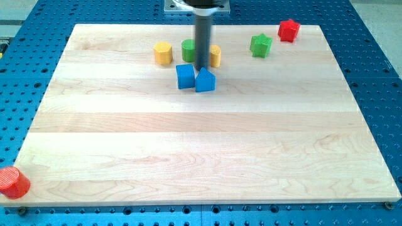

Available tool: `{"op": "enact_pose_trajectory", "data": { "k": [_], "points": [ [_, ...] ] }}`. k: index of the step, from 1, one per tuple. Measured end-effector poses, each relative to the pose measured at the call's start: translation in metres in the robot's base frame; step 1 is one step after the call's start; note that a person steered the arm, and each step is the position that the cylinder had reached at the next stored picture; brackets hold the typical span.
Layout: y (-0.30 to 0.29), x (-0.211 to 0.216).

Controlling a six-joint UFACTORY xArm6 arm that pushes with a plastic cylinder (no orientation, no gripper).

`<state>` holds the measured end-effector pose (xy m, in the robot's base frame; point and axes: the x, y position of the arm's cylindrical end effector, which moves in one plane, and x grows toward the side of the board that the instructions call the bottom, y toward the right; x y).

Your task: Separate the blue blocks

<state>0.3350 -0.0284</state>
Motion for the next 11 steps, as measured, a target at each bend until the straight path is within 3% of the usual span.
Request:
{"op": "enact_pose_trajectory", "data": {
  "k": [1, 2, 3, 4, 5, 6, 7, 8, 9, 11],
  "points": [
    [-0.056, 0.038],
    [-0.023, 0.070],
    [-0.052, 0.048],
    [-0.018, 0.011],
    [0.051, 0.017],
    [0.010, 0.064],
    [-0.004, 0.032],
    [-0.063, 0.060],
    [-0.075, 0.145],
    [0.085, 0.145]
  ]
}}
